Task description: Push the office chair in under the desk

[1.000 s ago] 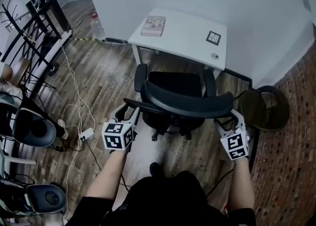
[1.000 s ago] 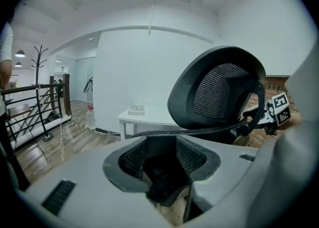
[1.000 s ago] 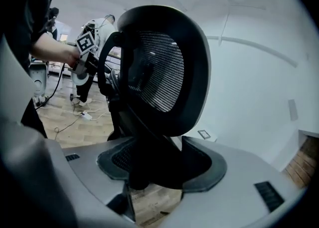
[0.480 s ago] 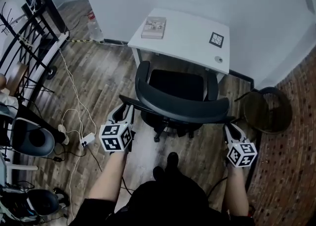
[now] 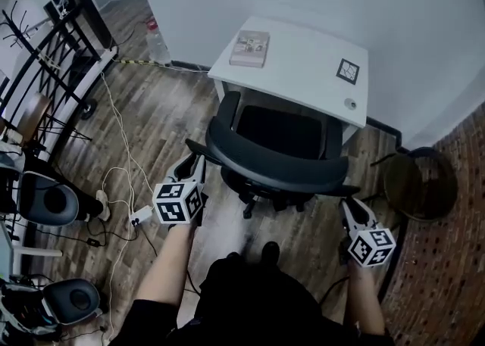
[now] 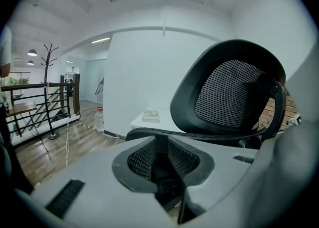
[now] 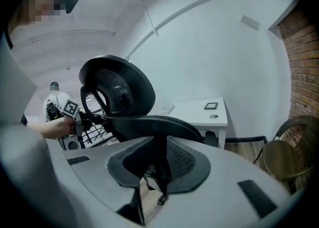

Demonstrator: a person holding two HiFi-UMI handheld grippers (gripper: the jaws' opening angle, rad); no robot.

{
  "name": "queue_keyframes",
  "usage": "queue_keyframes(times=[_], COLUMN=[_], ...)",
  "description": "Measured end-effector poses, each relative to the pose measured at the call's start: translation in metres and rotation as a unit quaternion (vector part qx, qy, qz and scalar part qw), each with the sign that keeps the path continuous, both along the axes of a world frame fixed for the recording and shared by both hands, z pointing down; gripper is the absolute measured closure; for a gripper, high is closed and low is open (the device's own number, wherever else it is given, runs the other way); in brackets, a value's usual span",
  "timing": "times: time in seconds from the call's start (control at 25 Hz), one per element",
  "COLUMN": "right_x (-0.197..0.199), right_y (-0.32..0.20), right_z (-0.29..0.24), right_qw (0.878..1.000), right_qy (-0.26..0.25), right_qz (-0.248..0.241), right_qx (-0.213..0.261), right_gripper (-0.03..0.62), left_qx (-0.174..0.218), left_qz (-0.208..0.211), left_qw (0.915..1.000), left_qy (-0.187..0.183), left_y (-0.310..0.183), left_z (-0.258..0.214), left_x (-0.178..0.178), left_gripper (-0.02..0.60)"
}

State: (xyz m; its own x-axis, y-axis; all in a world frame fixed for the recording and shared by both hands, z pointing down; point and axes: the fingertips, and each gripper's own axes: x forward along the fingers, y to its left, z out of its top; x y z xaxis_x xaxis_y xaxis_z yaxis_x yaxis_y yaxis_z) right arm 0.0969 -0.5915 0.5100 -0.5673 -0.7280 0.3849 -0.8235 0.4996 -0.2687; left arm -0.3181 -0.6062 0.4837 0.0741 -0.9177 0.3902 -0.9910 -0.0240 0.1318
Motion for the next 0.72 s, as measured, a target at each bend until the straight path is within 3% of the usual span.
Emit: queue_keyframes(times=[0.28, 0.48, 0.72], right_x=[-0.038, -0.062, -0.086], right_y=[-0.017, -0.025, -0.03], right_z=[0.0, 0.002, 0.002], right_qw=[0.999, 0.995, 0.993], right_qy=[-0.008, -0.025, -0.032], right_qz=[0.051, 0.097, 0.116], right_qx=[-0.008, -0.009, -0.01], right_gripper=[0.499, 0.517, 0.537], left_qx=[0.0, -0.008, -0.003], left_qz=[0.033, 0.066, 0.067], left_qw=[0.9993, 0.9977, 0.9976], left_qy=[0.019, 0.008, 0.013], left_y=[-0.034, -0.062, -0.085], left_z=[0.002, 0.003, 0.003], left_x=[-0.036, -0.059, -0.082], left_gripper=[0.503, 0.506, 0.518])
